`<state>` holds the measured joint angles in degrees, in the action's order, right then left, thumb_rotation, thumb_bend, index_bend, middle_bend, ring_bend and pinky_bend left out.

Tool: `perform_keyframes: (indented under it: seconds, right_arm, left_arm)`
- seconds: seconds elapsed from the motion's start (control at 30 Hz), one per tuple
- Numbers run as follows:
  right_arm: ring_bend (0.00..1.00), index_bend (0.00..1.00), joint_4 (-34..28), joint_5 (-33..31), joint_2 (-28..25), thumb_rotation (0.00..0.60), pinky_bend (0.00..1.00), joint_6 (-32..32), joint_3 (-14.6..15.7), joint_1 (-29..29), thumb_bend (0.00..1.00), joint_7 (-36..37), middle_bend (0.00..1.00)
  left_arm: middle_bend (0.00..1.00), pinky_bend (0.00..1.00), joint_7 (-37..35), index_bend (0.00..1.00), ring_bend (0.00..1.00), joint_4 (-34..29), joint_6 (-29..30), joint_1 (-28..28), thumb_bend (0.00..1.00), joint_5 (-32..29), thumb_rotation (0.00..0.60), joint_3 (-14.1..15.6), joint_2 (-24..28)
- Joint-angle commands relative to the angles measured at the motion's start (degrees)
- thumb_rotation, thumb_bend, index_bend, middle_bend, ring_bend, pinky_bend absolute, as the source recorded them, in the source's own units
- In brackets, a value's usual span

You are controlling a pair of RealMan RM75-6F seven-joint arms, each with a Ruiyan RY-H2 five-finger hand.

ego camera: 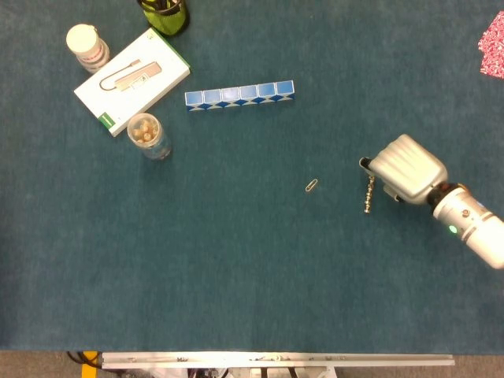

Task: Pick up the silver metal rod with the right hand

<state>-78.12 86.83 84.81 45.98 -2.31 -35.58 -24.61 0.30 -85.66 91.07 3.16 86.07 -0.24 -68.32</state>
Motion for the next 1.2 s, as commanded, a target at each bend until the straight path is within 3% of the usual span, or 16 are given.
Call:
perform_keyframes:
  seconds: [0.03, 1.2]
  right_arm:
    - [0.99, 0.48, 0.4, -0.4, 0.5, 0.6, 1.0, -0.1, 0.1, -0.4, 0.27, 0.1, 0.96]
    - [0.99, 0.54, 5.1, -3.9, 4.8, 0.6, 1.0, -0.2, 1.7, -3.2, 0.27, -0.2, 0.96]
  left_arm:
    - [0.07, 0.04, -0.2, 0.02, 0.09, 0.1, 0.1, 0.1, 0.24, 0.0, 0.6, -0.1, 0.0]
    - [0.07, 0.04, -1.9, 0.02, 0.09, 2.0, -0.7, 0.2, 0.24, -0.8, 0.6, -0.5, -0.6]
